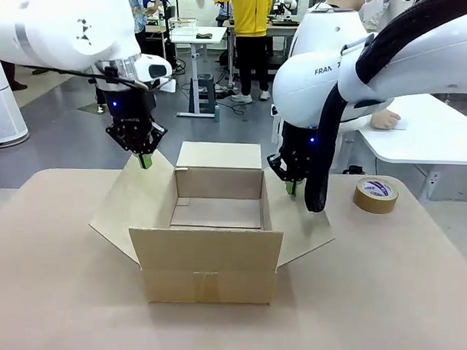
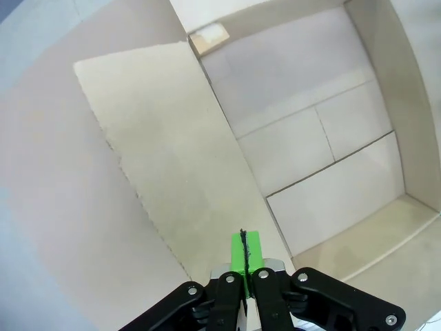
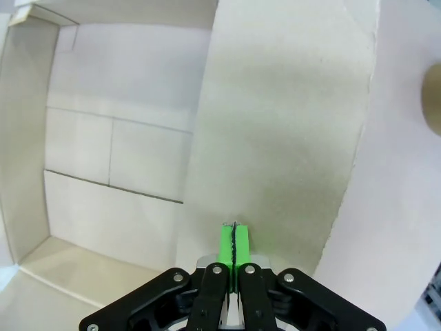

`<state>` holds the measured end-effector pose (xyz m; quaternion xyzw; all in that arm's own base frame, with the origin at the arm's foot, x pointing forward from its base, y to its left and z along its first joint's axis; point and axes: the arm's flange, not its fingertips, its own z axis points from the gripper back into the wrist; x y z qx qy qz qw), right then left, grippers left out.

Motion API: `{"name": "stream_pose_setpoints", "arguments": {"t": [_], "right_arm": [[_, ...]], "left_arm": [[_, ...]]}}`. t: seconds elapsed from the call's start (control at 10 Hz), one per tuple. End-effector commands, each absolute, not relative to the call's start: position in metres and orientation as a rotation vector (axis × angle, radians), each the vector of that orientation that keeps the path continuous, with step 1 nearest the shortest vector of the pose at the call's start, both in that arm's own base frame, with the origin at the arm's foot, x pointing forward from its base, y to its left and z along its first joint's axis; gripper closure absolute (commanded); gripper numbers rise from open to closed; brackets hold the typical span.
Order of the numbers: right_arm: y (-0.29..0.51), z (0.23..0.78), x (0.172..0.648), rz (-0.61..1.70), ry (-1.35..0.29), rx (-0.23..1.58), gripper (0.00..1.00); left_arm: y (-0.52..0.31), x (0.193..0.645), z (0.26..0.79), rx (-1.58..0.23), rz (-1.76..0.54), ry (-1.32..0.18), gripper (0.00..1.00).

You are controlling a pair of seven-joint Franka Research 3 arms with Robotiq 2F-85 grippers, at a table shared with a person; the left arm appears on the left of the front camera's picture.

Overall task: Wrap the clocks to prevent damage.
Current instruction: Open the side flaps of the Package Box.

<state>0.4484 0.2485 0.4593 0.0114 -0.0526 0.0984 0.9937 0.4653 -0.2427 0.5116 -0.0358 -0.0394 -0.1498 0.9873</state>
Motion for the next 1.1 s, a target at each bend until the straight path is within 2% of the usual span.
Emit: {"name": "stream_pose_setpoints", "arguments": {"t": [0.0,0.3,0.6,1.0], "right_arm": [[0.243,0.445,0.454,0.158,-0.127,-0.027,0.99],[0.230,0.426,0.460,0.131,-0.130,-0.062,0.99],[0.221,0.384,0.469,0.138,-0.041,-0.037,0.99],[0.215,0.355,0.486,0.114,0.021,0.038,0.99]], "left_arm": [[-0.245,0.470,0.492,-0.033,-0.280,-0.043,1.00],[-0.235,0.475,0.473,0.032,-0.251,-0.016,1.00],[-0.215,0.480,0.453,0.070,-0.196,-0.018,1.00],[-0.209,0.489,0.414,0.006,-0.193,0.057,1.00]]}}
